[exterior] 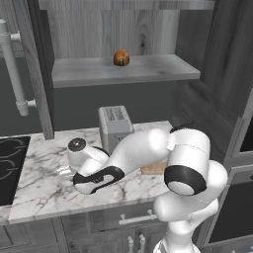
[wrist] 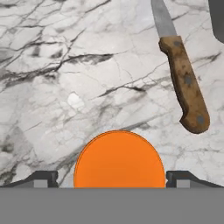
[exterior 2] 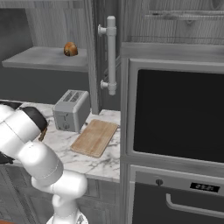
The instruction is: Pick the bread, place it on the cutting board, pick the jam, place it on the counter, and close the cabinet.
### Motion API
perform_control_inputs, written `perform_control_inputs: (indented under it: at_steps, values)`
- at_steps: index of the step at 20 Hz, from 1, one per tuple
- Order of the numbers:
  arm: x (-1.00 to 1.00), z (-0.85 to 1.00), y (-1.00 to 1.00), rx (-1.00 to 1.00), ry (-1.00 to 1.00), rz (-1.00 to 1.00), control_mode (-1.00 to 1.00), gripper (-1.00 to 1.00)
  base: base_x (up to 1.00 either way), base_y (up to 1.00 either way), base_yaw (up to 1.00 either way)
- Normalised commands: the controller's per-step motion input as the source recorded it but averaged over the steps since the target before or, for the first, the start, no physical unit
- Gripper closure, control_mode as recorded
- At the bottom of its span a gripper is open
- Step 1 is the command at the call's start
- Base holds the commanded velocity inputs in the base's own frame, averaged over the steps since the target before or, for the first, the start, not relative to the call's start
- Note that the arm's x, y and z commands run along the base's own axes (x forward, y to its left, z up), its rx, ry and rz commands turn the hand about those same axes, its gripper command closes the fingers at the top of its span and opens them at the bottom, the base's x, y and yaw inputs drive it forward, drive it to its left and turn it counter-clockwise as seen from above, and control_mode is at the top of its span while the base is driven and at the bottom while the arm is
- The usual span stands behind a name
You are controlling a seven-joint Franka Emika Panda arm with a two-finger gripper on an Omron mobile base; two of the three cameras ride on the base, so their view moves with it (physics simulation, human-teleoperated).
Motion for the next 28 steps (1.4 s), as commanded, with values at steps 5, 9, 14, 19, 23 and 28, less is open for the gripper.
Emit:
perform_control_inputs:
  at_steps: [5,9,14,19,23,28]
  values:
    - [-0.07,0.36,-0.02,0.0,-0.1,0.0,-1.0,-1.0,0.0,0.0,0.0]
    - [-0.03,0.47,-0.11,0.0,-0.05,0.0,-1.0,-1.0,0.0,0.0,0.0]
    - [-0.09,0.34,-0.29,0.0,-0.08,0.0,-1.0,-1.0,0.0,0.0,0.0]
    - [-0.08,0.3,-0.27,0.0,-0.09,0.0,-1.0,-1.0,0.0,0.0,0.0]
    - [-0.09,0.36,-0.26,0.0,-0.07,0.0,-1.0,-1.0,0.0,0.0,0.0]
    - [-0.1,0.45,-0.3,0.02,-0.06,0.0,-1.0,-1.0,0.0,0.0,0.0]
